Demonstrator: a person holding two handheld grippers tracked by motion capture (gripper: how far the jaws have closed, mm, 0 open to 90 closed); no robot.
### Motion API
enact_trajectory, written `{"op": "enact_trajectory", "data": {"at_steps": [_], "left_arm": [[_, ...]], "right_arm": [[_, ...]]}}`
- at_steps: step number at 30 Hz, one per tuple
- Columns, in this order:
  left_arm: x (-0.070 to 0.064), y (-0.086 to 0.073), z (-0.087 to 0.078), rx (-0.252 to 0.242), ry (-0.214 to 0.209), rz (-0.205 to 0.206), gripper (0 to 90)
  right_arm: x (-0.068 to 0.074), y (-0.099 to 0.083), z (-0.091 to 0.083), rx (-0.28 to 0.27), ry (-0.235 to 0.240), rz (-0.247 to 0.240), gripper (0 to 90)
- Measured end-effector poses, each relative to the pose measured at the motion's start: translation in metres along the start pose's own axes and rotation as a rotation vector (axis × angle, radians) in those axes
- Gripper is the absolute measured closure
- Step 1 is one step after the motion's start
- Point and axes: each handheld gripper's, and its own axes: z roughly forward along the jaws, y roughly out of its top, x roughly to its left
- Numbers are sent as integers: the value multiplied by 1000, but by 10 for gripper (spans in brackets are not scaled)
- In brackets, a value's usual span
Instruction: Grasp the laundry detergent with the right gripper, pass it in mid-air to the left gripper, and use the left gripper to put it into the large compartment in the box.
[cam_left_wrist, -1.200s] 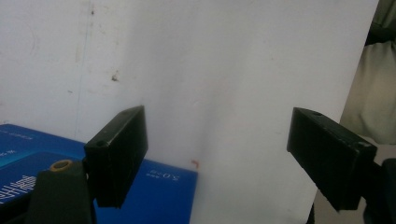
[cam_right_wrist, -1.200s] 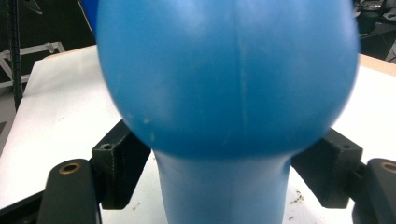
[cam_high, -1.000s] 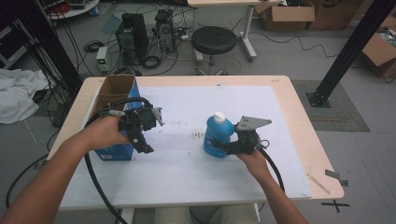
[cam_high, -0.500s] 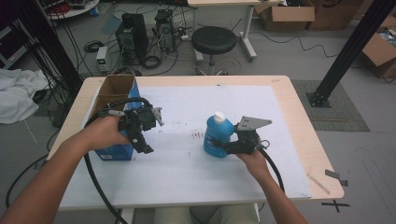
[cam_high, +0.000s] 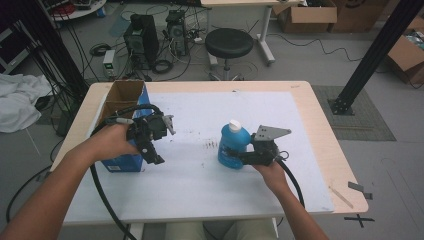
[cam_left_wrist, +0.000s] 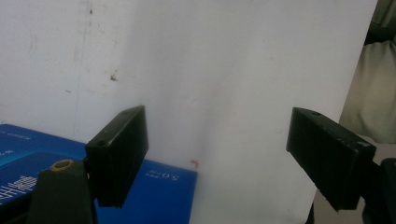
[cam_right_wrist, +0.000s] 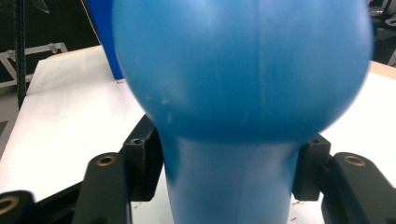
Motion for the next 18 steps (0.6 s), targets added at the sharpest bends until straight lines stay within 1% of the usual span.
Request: {"op": "enact_trajectory", "data": {"at_steps": [2,10,14,18], "left_arm": [[0,0,0,1,1,-3,215],[1,-1,1,-4,3,-2,215],[1,-1,1,-5,6,-7,212],[3,-1,-2,-17,2,-15,213]], "right_arm": [[0,0,0,-2,-7,-5,424],[1,0,-1,-9,-15,-8,440],[1,2,-2,-3,-20,-11,446],[-2,9,-7,-5,1,-10,447]]}}
